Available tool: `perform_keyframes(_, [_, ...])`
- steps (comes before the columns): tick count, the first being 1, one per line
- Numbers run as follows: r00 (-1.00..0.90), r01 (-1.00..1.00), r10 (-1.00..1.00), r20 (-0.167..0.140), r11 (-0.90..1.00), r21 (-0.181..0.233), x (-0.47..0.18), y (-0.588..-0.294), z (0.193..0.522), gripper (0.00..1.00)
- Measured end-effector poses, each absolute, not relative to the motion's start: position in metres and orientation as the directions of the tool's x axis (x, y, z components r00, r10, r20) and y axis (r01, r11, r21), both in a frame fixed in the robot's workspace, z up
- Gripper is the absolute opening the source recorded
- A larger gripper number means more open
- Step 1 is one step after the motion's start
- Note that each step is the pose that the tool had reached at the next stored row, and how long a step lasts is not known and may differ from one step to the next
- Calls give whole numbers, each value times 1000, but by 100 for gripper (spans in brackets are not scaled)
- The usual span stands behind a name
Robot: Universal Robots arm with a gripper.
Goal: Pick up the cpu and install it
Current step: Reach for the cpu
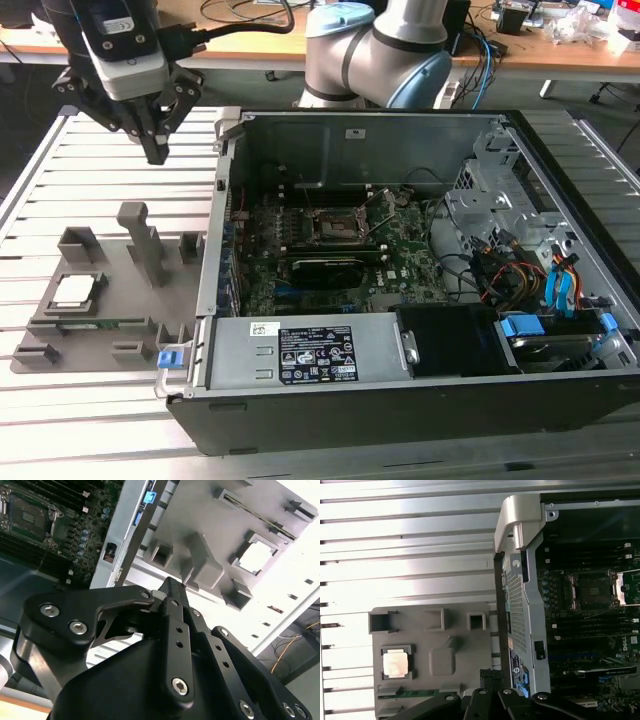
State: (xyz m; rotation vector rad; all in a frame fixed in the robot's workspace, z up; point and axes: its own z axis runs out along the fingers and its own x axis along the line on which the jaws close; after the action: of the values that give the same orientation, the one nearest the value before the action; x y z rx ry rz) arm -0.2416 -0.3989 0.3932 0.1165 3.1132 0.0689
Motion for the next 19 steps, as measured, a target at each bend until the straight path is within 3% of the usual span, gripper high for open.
perform_keyframes(19, [-997, 74, 75, -24, 996, 45, -303, -399, 393, 11])
